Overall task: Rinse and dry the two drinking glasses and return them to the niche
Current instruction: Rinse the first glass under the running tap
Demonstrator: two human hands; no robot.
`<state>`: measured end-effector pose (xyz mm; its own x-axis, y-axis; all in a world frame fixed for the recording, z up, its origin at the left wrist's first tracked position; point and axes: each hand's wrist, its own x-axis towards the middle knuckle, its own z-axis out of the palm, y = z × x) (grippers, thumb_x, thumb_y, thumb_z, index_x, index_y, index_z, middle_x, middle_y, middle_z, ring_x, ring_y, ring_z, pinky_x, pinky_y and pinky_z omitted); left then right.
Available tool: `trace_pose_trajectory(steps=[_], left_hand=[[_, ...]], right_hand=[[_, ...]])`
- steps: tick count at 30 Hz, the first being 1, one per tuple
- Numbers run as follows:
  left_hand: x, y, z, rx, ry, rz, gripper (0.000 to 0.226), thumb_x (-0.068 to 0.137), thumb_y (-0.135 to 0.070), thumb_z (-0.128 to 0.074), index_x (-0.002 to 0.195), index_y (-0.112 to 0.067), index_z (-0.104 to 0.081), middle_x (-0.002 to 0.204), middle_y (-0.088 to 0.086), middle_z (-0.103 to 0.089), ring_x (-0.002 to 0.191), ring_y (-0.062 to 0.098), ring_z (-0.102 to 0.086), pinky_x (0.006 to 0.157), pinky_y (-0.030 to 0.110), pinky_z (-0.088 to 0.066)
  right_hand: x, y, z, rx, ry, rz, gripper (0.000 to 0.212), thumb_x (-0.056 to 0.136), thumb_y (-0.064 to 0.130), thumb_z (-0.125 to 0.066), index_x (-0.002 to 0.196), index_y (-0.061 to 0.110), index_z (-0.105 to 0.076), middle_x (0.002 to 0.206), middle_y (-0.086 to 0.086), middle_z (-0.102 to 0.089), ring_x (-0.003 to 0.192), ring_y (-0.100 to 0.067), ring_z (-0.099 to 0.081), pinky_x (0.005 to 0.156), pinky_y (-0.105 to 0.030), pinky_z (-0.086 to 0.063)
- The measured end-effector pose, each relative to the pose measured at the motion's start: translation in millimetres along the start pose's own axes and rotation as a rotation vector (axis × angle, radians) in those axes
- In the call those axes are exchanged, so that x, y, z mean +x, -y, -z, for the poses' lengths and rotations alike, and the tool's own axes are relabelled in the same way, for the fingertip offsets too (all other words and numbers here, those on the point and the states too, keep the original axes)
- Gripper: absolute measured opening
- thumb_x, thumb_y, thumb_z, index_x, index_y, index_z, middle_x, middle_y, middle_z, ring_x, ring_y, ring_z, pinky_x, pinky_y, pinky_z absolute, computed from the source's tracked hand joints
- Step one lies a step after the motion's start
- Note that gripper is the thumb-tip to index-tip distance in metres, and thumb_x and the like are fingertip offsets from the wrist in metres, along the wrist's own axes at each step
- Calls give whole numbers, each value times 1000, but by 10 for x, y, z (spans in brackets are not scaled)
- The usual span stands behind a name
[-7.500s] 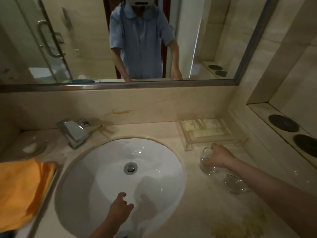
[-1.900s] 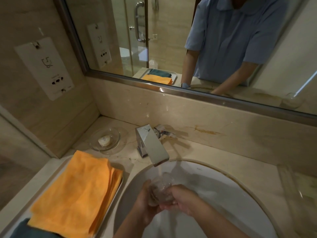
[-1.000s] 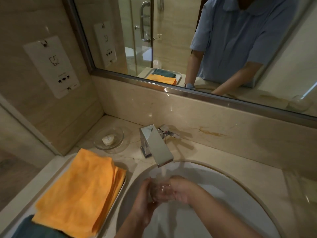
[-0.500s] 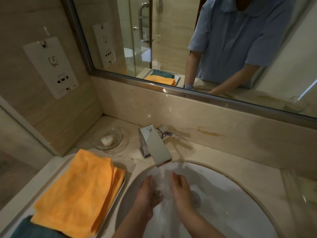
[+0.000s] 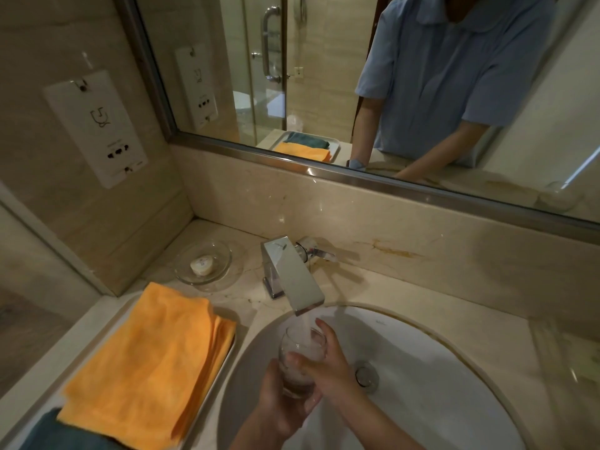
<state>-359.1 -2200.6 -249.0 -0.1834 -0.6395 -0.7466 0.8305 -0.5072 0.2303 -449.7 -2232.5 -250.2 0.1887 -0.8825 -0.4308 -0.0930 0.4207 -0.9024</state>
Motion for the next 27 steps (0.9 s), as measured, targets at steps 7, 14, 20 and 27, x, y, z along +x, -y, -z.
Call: trace_pose_trajectory(steps=[7,14,20,27], left_hand=[[85,33,112,175,-127,-99,42,95,-35,-33,116,-8,-56,116,21,-60,105,34,-57,68,42,-56],[-100,-30,81,762,-22,-300,32,91,-51,-41,104,-29,-60,98,-4,-69,90,11,-65,76,31,-54],[-100,-67,143,1028,-6,-210,77,60,-58,-74,120,-25,-39,101,2,-69,78,14,-72,63,24,-54],[-178,-99,60,929,-27,-199,45,79,-40,-67,113,-23,-43,78,0,-72,66,16,-70,65,28,-55]], right_hand=[[-28,12,24,-189,22,85,44,66,16,-82,97,27,-53,93,9,-64,80,9,-60,69,-7,-45],[-14,31,129,-84,-30,-91,35,76,20,-76,106,17,-58,101,2,-63,92,-9,-61,70,-12,-47],[-42,60,163,-234,58,-302,30,87,53,-52,85,25,-62,85,3,-66,77,-12,-64,67,-25,-53],[88,378,417,-245,57,-472,74,84,72,-27,132,18,-47,129,-7,-55,109,-27,-55,92,-38,-43]])
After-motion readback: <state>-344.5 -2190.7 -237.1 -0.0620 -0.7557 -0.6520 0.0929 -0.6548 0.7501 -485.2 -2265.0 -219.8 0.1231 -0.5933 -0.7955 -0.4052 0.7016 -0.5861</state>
